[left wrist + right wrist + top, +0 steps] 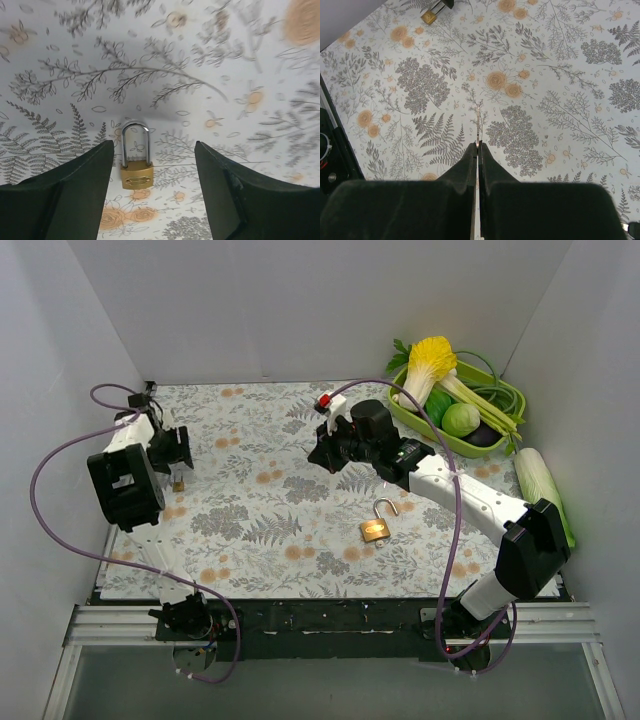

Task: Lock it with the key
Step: Place the lock at the center of the board, then place the key at the center of the board.

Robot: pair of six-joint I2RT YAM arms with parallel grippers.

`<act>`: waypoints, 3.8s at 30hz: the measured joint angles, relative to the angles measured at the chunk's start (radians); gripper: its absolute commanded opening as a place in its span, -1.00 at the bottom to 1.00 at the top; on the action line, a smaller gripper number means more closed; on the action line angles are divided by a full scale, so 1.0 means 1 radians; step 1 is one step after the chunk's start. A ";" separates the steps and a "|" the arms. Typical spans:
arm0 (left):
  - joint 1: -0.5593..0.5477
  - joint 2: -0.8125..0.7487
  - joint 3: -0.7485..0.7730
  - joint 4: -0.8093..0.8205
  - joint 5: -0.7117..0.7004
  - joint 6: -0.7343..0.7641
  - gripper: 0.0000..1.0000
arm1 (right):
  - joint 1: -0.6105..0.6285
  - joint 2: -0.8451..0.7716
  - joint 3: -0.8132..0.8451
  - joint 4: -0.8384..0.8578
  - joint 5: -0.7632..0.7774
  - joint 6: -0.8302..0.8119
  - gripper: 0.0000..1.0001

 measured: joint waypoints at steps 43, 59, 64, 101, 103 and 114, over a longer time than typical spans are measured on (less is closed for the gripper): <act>-0.504 -0.797 -0.515 0.619 0.405 -0.962 -0.48 | 0.089 0.135 0.102 0.203 0.113 0.147 -0.97; -0.508 -0.794 -0.510 0.592 0.366 -0.929 -1.00 | 0.079 0.135 0.103 0.212 0.068 0.146 0.40; -0.457 -0.729 -0.425 0.457 0.335 -0.762 -1.00 | 0.017 0.121 0.082 0.148 -0.016 0.116 0.64; -0.117 0.042 0.029 -0.137 -0.106 -0.015 -0.81 | -0.248 -0.027 -0.181 -0.103 -0.286 -0.053 0.79; -0.117 0.042 0.026 -0.130 -0.126 -0.015 -0.67 | -0.249 -0.027 -0.181 -0.099 -0.288 -0.048 0.79; -0.115 0.019 -0.009 -0.089 -0.177 -0.006 -0.15 | -0.255 -0.027 -0.183 -0.092 -0.309 -0.032 0.79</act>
